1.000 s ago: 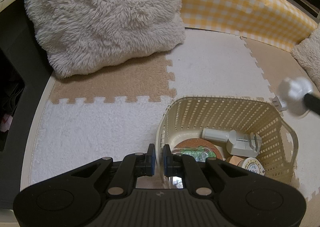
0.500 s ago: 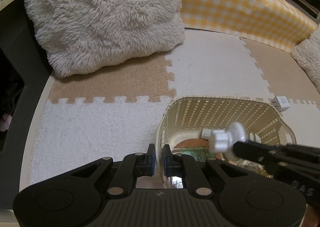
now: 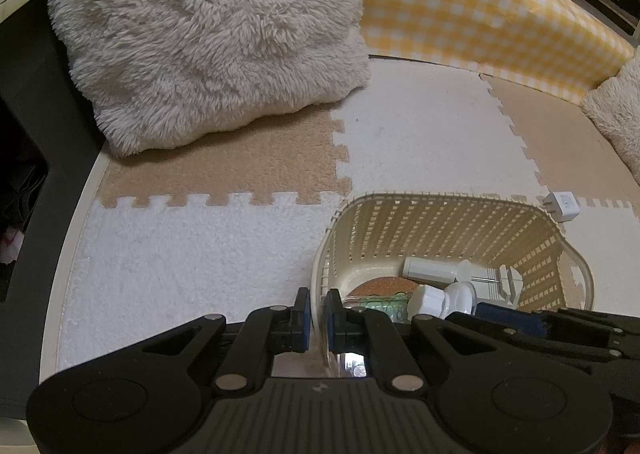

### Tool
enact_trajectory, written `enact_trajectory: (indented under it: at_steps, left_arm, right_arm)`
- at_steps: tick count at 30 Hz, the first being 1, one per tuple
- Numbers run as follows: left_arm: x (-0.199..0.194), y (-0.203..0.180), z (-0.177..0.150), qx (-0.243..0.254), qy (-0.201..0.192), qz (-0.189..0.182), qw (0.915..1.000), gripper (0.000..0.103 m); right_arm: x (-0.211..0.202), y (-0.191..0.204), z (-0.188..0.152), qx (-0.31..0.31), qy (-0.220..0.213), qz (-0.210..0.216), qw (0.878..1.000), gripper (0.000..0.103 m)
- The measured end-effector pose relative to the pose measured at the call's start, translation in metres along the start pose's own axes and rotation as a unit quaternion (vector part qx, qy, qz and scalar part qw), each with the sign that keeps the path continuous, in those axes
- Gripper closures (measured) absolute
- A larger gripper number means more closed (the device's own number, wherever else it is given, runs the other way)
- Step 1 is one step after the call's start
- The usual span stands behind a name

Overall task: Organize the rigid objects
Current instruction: 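Lift the suction cup and lower it into the basket, then open the right tool and withdraw it toward the white USB charger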

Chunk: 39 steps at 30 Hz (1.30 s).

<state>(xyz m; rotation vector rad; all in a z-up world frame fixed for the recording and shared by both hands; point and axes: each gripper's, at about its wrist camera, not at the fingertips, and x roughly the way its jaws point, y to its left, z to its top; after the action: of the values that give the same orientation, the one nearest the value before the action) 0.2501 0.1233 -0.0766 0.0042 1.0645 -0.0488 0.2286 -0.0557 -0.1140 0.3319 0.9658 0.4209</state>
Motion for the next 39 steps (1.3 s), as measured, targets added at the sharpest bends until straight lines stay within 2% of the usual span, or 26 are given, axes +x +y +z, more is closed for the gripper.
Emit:
enact_trajectory:
  at_steps: [5,7,11,15,20,30,35,37,39]
  left_arm:
    - [0.000,0.000,0.000,0.001,0.000,0.001,1.0000,0.095]
    - [0.000,0.000,0.000,0.001,0.000,0.001,1.0000,0.095]
    - [0.000,0.000,0.000,0.001,0.000,0.000,1.0000,0.095]
    - [0.000,-0.001,0.000,0.001,0.000,0.000,1.0000,0.094]
    - [0.000,0.000,-0.001,0.000,0.000,-0.001,1.0000,0.094]
    - [0.000,0.001,0.000,-0.002,0.001,-0.003,1.0000,0.094]
    - [0.000,0.001,-0.001,-0.001,0.001,-0.002,1.0000,0.094]
    - [0.000,0.001,0.000,-0.001,0.001,-0.003,1.0000,0.094]
    - [0.000,0.001,0.000,-0.002,0.001,-0.003,1.0000,0.094]
  right_arm:
    - [-0.009,0.007,0.000,-0.025,0.011,0.004,1.000,0.072]
    - [-0.009,0.012,-0.001,-0.047,0.037,0.007,0.998,0.074]
    - [0.001,0.014,0.000,-0.052,0.086,0.018,0.995,0.086]
    - [0.015,0.015,0.009,-0.056,0.127,0.037,0.990,0.087]
    - [0.032,0.020,0.018,-0.038,0.174,0.036,0.983,0.087]
    - [0.042,0.028,0.019,-0.022,0.166,0.042,0.985,0.087]
    - [0.032,0.023,0.018,-0.015,0.151,0.054,0.987,0.086]
    - [0.024,0.023,0.018,-0.018,0.141,0.057,0.988,0.084]
    - [0.016,0.023,0.019,-0.023,0.129,0.056,0.990,0.077]
